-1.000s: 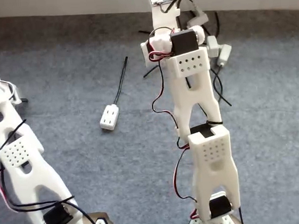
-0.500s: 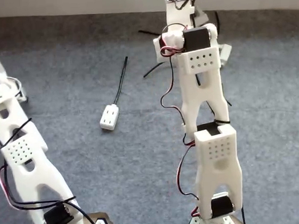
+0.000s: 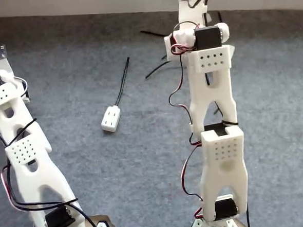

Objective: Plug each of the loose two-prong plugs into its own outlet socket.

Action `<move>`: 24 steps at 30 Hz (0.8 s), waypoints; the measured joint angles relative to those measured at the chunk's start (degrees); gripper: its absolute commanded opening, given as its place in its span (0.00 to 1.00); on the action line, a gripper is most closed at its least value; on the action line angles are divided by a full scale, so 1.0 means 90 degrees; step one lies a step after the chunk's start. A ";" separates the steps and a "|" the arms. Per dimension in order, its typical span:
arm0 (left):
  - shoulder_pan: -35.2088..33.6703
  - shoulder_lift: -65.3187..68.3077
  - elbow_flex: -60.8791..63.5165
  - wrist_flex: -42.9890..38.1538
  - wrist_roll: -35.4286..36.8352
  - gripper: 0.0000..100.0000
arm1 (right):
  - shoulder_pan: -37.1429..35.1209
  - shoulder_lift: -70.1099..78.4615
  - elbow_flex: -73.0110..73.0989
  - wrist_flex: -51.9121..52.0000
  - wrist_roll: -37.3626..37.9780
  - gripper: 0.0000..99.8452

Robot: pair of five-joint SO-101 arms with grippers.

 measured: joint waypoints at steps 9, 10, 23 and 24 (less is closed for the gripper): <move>0.0547 -0.0908 0.0010 0.0410 0.0029 0.01 | 0.0293 0.0000 0.0000 0.0000 0.0000 0.23; 0.0664 -0.1084 0.0010 0.0410 0.0049 0.01 | 0.0352 0.0000 0.0000 0.0000 0.0000 0.23; 0.2227 -0.4122 0.0010 0.0674 0.0928 0.01 | 0.0908 0.0000 0.0000 0.0000 0.0000 0.23; 0.2305 -0.4288 0.0010 0.0684 0.1172 0.01 | 0.0908 0.0000 0.0000 0.0000 0.0000 0.23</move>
